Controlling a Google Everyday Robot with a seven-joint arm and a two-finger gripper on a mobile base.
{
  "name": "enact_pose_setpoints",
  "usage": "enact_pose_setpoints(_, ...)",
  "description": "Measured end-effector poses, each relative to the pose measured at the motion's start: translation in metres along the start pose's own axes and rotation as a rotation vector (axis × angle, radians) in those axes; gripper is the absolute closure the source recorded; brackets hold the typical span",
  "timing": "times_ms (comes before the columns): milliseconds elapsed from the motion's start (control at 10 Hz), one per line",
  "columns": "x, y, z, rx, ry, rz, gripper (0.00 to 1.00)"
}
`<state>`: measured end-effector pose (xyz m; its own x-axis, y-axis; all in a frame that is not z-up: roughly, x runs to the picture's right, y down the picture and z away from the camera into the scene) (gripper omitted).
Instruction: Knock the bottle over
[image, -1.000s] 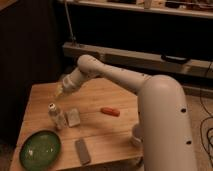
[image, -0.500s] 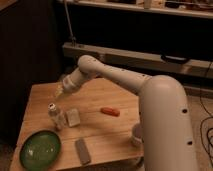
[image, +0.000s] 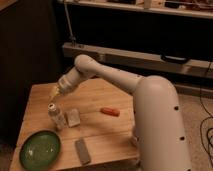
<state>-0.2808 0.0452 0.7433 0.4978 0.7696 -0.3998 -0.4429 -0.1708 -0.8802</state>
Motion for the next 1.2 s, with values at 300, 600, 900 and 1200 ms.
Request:
enact_pose_setpoints(300, 0.016, 0.021, 0.025, -0.045, 0.082, -0.033, 0.24)
enact_pose_setpoints(600, 0.019, 0.019, 0.021, -0.034, 0.059, -0.018, 0.52)
enact_pose_setpoints(900, 0.006, 0.004, 0.004, -0.043, 0.057, -0.016, 0.82)
enact_pose_setpoints(1200, 0.015, 0.018, 0.004, -0.072, 0.076, -0.011, 1.00)
